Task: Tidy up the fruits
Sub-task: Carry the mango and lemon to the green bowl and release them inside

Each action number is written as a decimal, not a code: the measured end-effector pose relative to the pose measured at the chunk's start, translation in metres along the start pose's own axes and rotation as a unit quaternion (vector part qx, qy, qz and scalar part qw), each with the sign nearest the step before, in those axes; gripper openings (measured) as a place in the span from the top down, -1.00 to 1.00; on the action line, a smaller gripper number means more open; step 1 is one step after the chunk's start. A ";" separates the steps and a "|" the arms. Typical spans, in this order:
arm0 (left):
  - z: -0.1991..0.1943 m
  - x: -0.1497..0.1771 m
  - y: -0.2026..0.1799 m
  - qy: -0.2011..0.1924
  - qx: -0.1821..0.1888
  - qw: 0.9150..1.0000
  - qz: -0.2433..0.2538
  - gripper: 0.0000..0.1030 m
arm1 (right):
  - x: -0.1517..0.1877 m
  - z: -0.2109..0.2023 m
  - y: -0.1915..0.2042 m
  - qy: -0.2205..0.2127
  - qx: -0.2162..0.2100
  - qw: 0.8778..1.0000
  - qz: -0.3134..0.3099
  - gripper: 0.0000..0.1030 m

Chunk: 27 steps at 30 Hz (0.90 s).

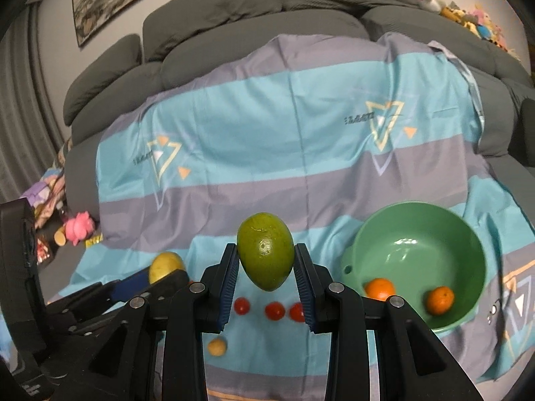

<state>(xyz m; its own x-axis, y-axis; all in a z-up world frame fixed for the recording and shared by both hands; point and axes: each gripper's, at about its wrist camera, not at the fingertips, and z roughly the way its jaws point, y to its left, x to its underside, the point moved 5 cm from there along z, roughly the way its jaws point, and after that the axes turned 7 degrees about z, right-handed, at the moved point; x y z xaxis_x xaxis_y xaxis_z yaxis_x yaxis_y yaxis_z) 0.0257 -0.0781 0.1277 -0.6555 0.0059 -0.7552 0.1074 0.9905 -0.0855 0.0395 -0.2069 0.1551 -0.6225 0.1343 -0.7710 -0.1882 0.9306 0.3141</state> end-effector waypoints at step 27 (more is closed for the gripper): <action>0.067 -0.032 -0.112 0.022 0.081 0.993 0.088 0.35 | -0.022 -0.012 -0.121 -0.049 0.078 0.989 0.119 0.31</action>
<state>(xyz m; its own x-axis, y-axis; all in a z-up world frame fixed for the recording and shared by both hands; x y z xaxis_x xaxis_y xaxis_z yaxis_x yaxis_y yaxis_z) 0.0848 -0.1986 0.1175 -0.6470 0.1860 -0.7395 0.3398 0.9385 -0.0613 0.0673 -0.3265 0.1406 -0.5569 0.3818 -0.7376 0.0793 0.9084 0.4104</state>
